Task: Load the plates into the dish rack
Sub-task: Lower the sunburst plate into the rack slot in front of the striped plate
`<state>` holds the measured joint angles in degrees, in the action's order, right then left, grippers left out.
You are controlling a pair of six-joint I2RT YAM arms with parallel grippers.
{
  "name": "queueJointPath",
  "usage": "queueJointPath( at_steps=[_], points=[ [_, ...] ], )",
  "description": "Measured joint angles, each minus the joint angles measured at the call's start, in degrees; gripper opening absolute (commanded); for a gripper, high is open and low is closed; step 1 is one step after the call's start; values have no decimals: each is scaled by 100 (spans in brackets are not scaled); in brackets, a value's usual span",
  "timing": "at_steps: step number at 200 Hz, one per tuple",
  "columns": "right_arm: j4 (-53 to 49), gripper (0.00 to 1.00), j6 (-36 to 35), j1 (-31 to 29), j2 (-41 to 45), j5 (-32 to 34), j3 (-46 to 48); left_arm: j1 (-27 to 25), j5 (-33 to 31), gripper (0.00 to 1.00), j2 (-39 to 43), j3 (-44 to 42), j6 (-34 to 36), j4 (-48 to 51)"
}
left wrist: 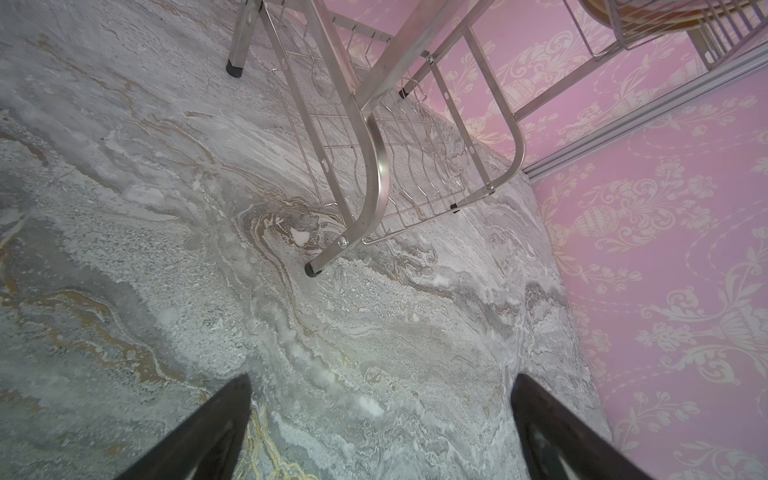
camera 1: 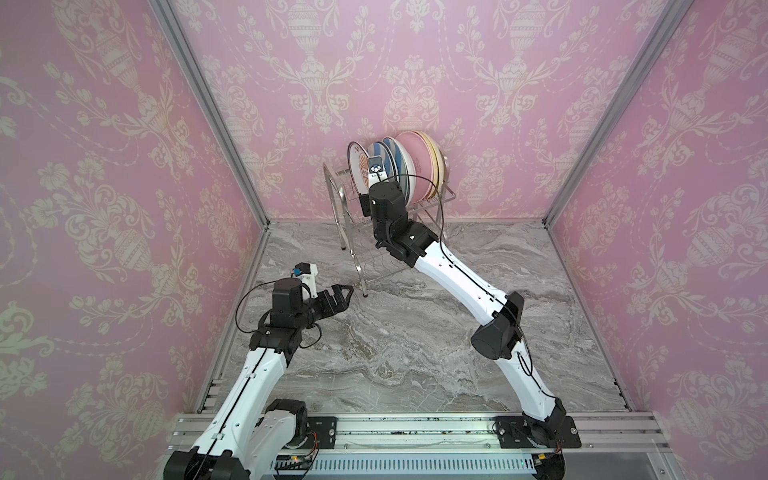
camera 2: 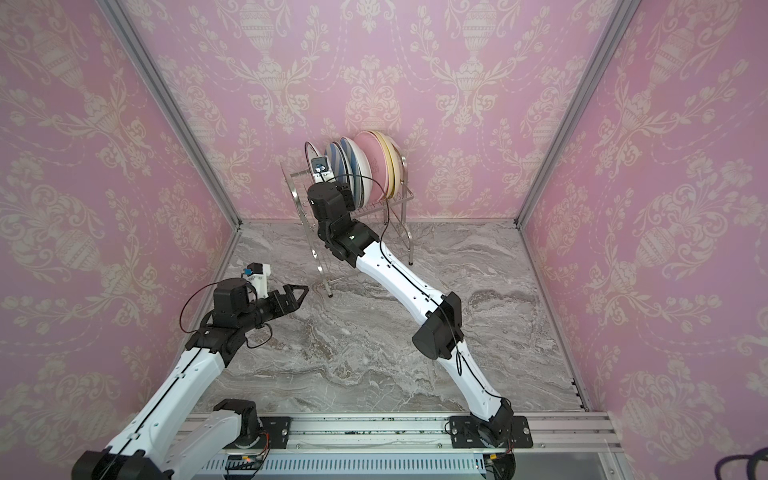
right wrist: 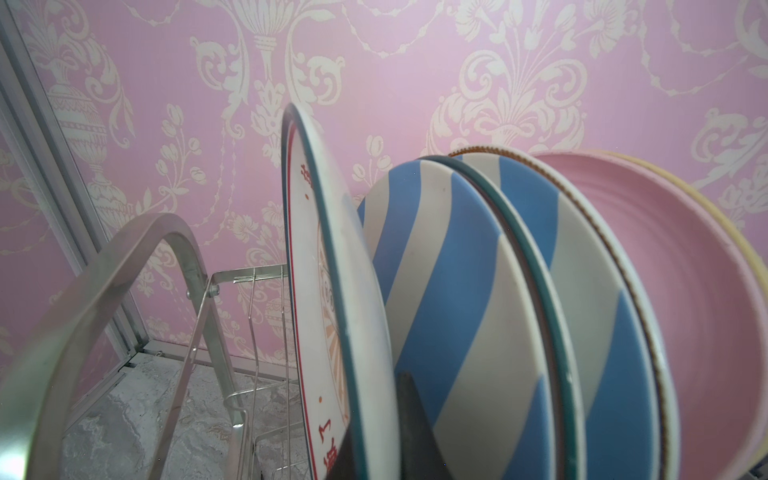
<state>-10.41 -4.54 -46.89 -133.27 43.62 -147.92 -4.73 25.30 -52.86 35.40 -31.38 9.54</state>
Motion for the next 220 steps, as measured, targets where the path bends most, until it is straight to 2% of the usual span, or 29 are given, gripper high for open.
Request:
queueJointPath(
  at_steps=[105,145,170,220],
  points=[
    [157,0,9,-11,-160,136,-9,0,-2,99,2,-46,0,42],
    [162,19,24,-11,-160,138,-11,0,-2,99,4,-87,0,44],
    [214,22,13,-11,-160,168,-26,0,-2,99,33,-105,0,42],
    [269,34,-24,-13,-160,208,-31,-2,-2,99,39,-142,0,39]
  ],
)
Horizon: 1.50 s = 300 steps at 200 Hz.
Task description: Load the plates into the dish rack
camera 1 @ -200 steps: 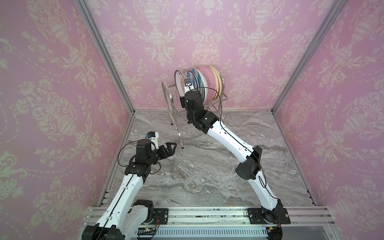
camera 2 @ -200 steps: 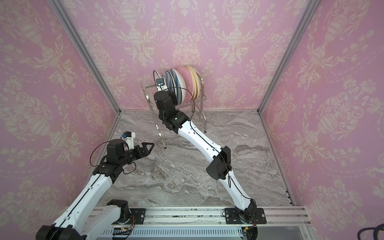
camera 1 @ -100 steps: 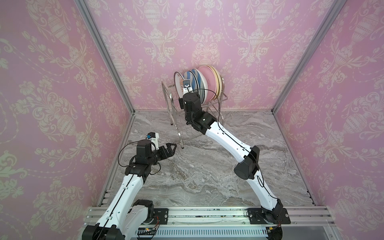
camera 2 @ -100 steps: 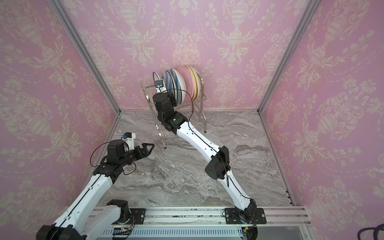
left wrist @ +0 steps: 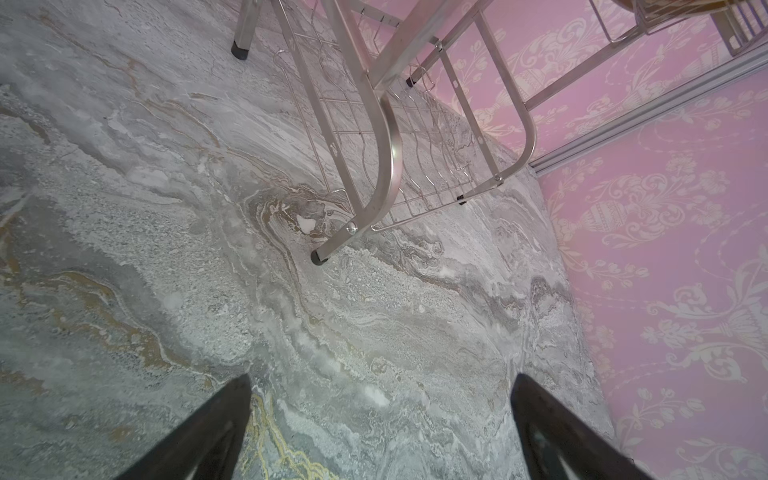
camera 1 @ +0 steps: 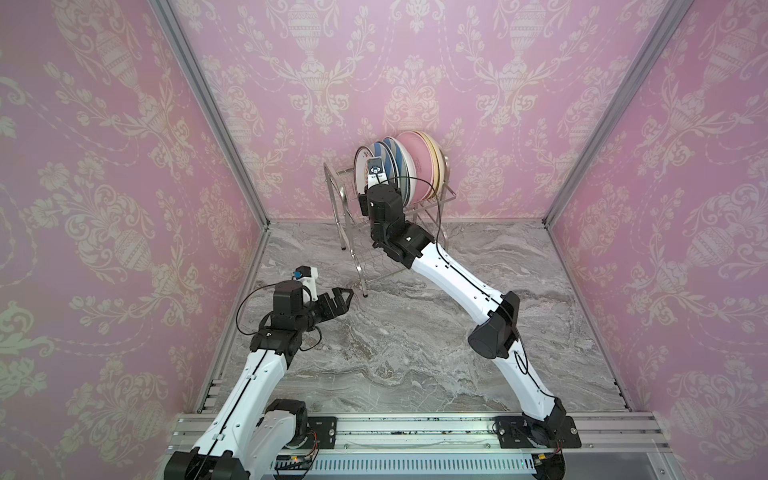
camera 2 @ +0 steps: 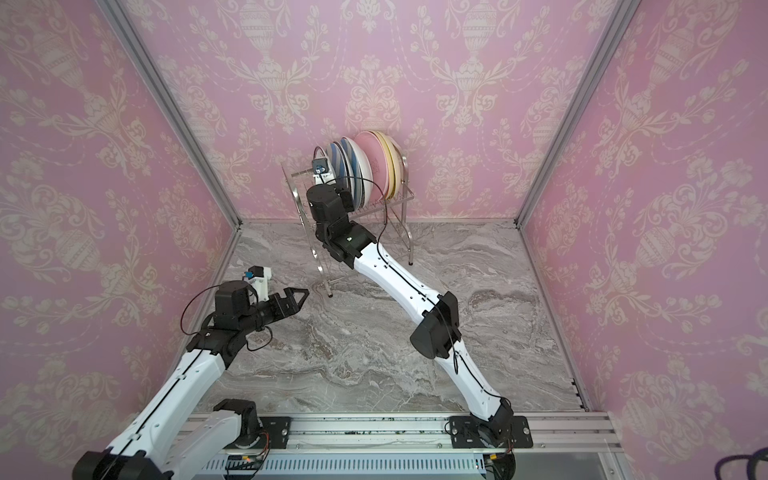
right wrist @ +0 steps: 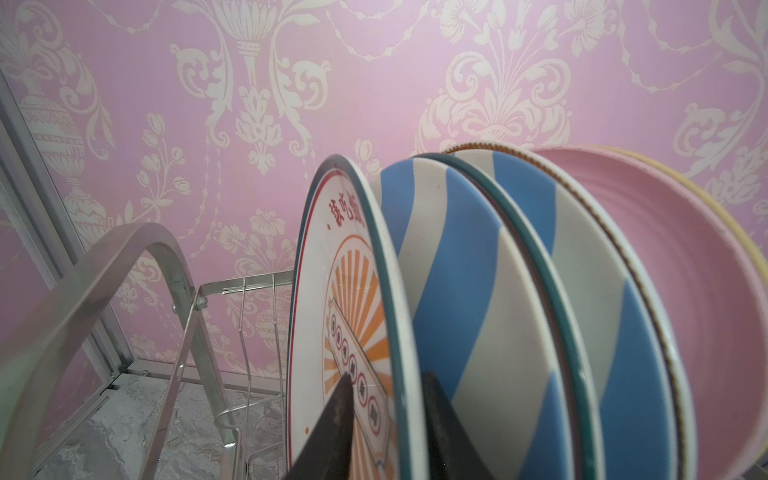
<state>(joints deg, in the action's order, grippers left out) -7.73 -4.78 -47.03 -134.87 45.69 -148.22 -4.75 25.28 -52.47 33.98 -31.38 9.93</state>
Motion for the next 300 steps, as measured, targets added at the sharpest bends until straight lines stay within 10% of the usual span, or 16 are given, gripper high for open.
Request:
queueJointPath(
  at_steps=[151,235,300],
  points=[
    [-1467,86,402,-284,1108,-348,656,2,-1123,99,-55,400,474,734],
    [-1069,89,1331,-264,5377,-800,6907,2,-2181,99,42,396,505,531],
    [-691,100,1528,3010,8601,-1749,10841,2,-3936,99,-251,-1003,1248,-1707]
  ],
)
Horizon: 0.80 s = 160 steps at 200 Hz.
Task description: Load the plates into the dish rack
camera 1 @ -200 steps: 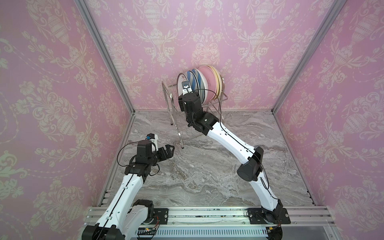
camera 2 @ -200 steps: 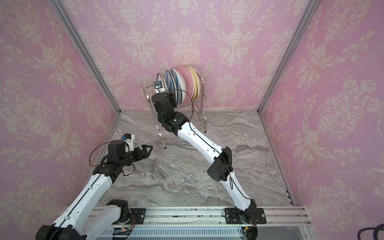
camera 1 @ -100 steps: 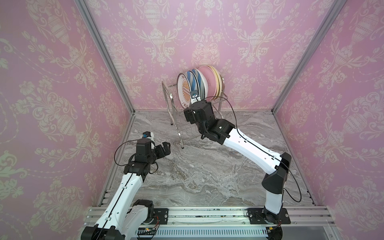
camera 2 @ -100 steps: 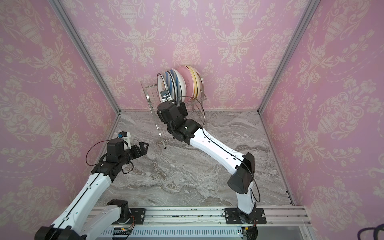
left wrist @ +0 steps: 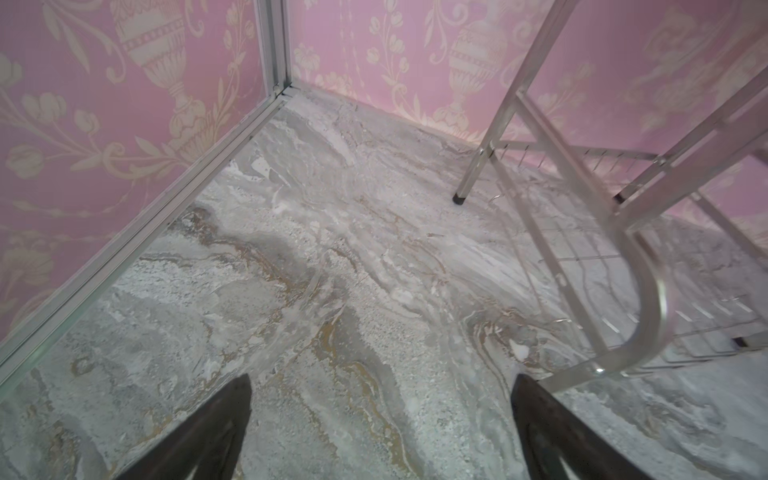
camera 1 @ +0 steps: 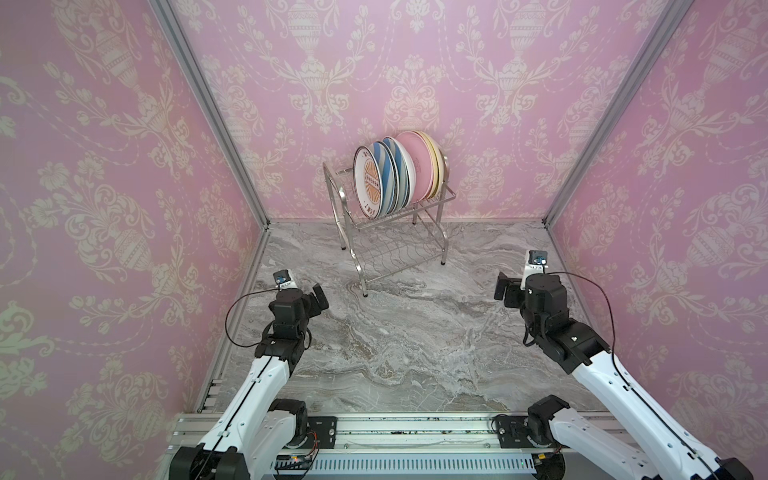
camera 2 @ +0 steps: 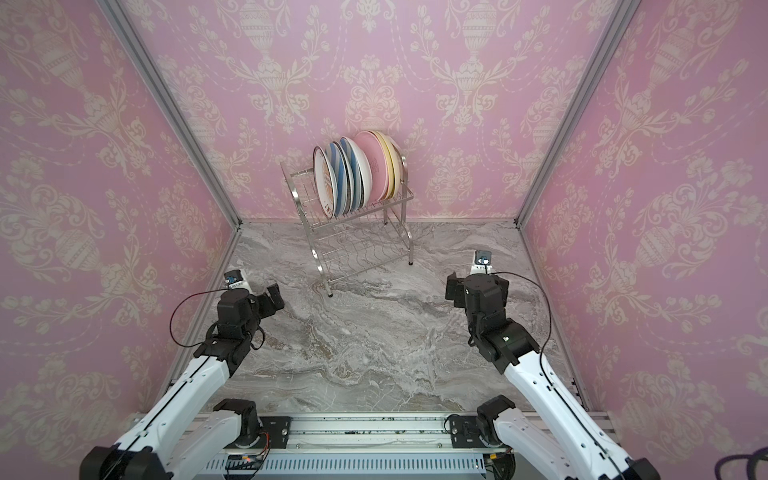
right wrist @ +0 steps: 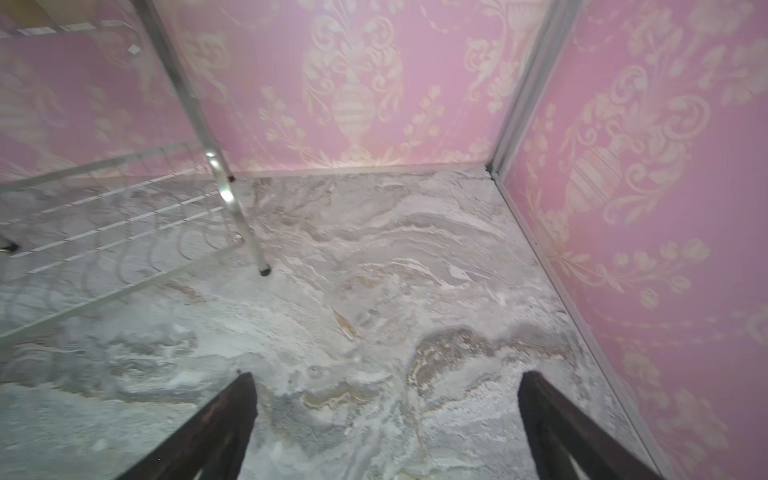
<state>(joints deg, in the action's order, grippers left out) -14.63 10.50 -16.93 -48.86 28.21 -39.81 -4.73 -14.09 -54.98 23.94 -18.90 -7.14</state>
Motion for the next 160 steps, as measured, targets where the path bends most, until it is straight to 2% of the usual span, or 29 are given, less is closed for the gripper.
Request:
queueJointPath(
  at_steps=[26,45,99,137,160],
  points=[
    [809,100,7,1257,-575,-831,909,0,-411,99,-981,-243,529,-1019],
    [1515,100,-17,1727,-1373,-1261,1099,2,-492,99,-1613,-260,844,-1864],
    [3858,100,-280,1847,-3324,-2166,1145,66,-356,99,-2850,-345,1567,-3609],
    [4575,100,-402,1902,-3735,-2695,1084,597,214,99,-3908,-745,1609,-5278],
    [6022,100,-575,1709,-3807,-2743,1690,660,485,99,-3950,-999,1609,-5571]
  ],
)
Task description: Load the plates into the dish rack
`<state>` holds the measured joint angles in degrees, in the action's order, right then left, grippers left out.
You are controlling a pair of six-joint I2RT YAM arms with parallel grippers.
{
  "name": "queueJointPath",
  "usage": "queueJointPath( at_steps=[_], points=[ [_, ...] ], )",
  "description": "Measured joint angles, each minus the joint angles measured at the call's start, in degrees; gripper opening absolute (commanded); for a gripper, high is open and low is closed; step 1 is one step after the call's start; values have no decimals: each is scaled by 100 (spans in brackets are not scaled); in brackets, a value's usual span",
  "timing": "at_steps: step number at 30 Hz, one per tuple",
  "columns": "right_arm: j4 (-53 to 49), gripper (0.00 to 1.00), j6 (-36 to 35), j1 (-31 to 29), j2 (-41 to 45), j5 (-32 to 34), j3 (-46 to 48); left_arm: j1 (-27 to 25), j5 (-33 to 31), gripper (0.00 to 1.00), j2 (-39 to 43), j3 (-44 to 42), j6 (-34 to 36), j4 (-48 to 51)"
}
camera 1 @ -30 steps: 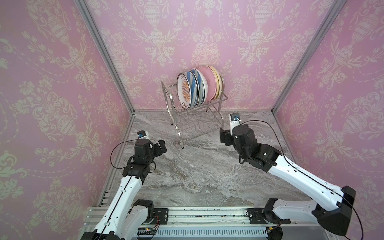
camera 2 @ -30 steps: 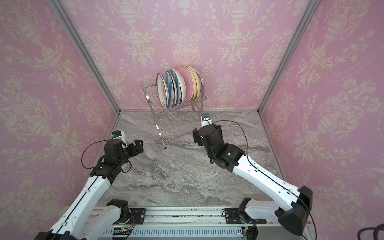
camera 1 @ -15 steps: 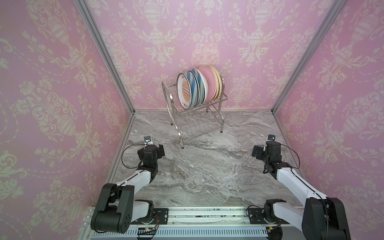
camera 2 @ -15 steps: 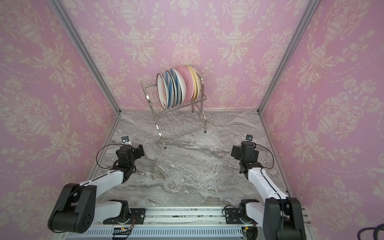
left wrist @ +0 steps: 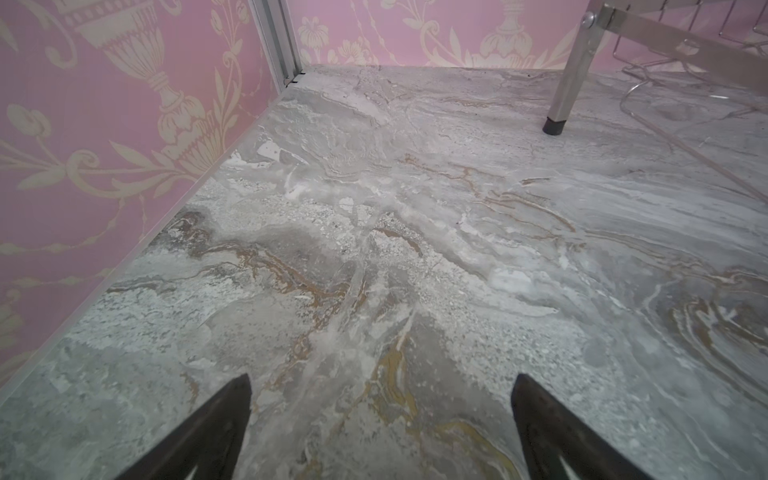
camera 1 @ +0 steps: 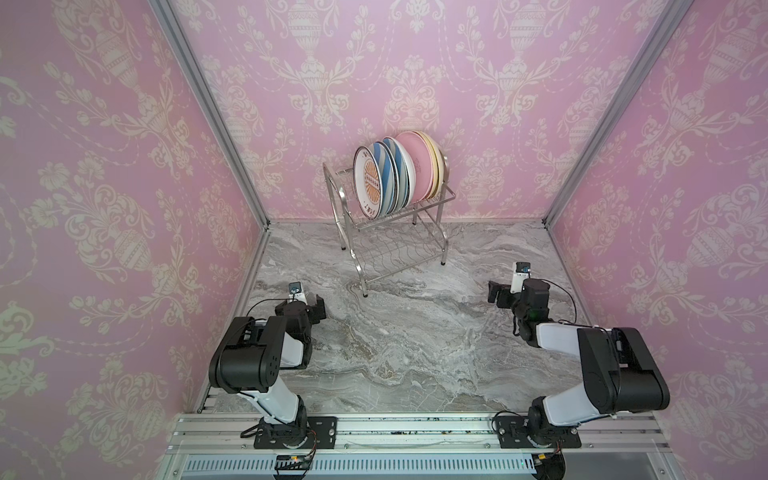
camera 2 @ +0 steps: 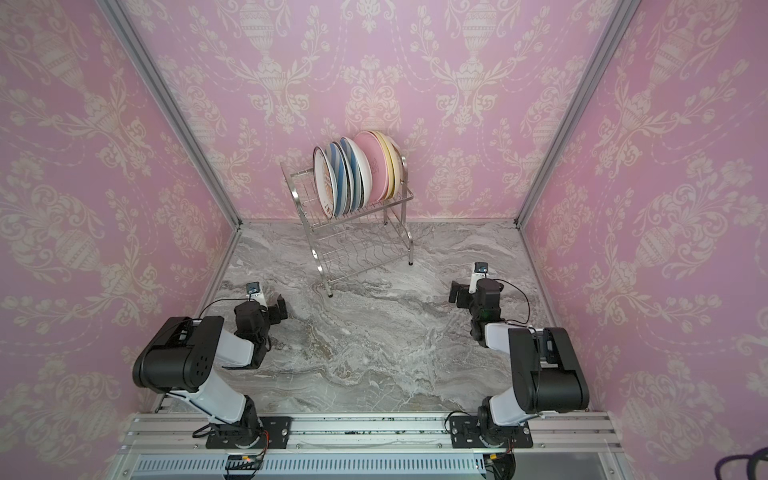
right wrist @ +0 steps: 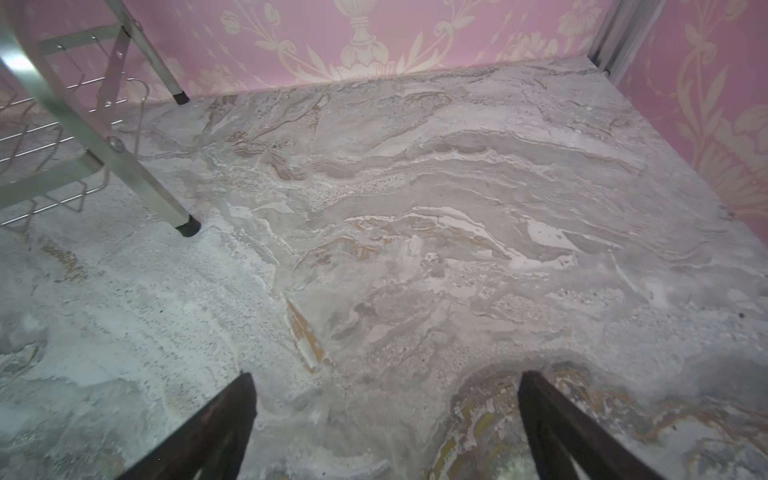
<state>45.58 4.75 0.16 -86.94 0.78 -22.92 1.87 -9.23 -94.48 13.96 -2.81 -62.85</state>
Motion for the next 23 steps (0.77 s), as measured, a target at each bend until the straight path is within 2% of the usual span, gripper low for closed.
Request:
queueJointPath(
  at_steps=[3,11,23],
  points=[
    [481,100,-31,-74,-142,76,450,0,164,99,-7,162,-2,-50],
    [822,100,-74,-144,-197,293,365,0,363,99,-2,605,2,256],
    [874,100,-243,-144,-197,-13,352,0,367,99,-2,605,2,385]
  ],
)
